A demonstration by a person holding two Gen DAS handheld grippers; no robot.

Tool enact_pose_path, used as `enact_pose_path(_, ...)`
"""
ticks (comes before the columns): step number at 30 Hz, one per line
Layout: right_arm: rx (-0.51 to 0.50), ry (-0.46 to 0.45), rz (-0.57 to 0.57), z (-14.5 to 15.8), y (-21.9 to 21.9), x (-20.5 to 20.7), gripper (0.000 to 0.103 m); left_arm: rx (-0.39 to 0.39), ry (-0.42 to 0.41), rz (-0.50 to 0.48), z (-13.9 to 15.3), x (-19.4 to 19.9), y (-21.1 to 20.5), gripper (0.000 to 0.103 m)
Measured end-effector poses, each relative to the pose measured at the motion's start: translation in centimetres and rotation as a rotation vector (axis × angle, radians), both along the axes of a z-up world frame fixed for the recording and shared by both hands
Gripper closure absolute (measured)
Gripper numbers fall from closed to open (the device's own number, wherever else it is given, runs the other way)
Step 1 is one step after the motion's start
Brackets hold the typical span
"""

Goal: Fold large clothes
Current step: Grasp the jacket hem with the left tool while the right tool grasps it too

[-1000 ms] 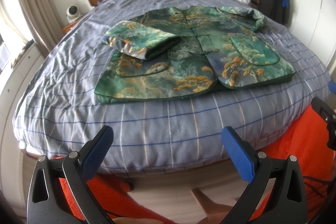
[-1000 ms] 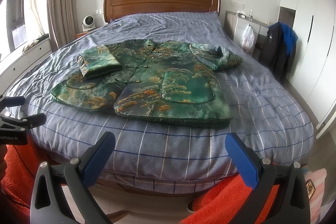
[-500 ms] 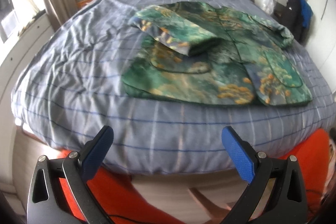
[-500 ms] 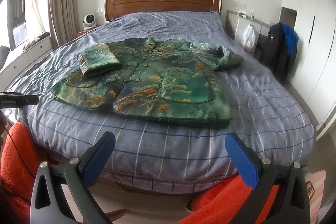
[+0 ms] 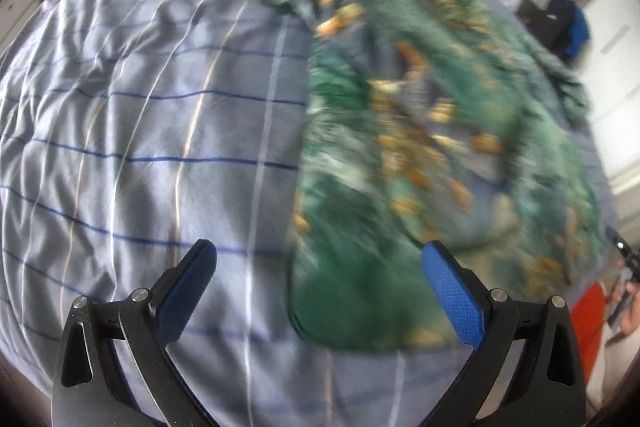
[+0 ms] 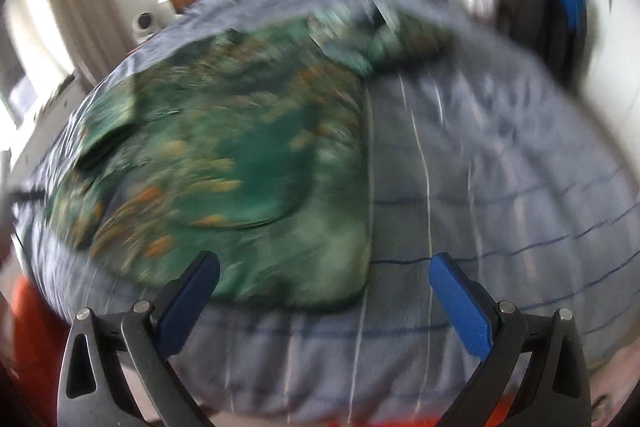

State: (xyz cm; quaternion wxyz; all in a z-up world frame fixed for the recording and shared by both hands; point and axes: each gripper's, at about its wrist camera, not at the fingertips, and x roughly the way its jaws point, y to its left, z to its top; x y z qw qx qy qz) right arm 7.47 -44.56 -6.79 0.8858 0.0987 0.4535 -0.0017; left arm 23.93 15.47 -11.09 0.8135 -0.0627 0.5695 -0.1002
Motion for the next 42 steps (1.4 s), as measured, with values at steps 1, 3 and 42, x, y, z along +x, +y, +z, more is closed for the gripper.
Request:
enact_pose_path(1,0.046,0.017,-0.02,-0.9,-0.9,1.0,0.0,-0.013,0.018,0.016,-0.5,0.3,0.0,0.001)
enact_pose_path(3,0.121,0.048,-0.026,-2.2,-1.6,2.2,0.0,-0.066,0.05,0.02,-1.0,0.3,-0.4,0.002)
enact_pose_path(42,0.123,0.121,-0.04,-2.8,2.1,-1.0,0.054,0.187,-0.026,0.006,1.0,-10.1,-3.5,0.033)
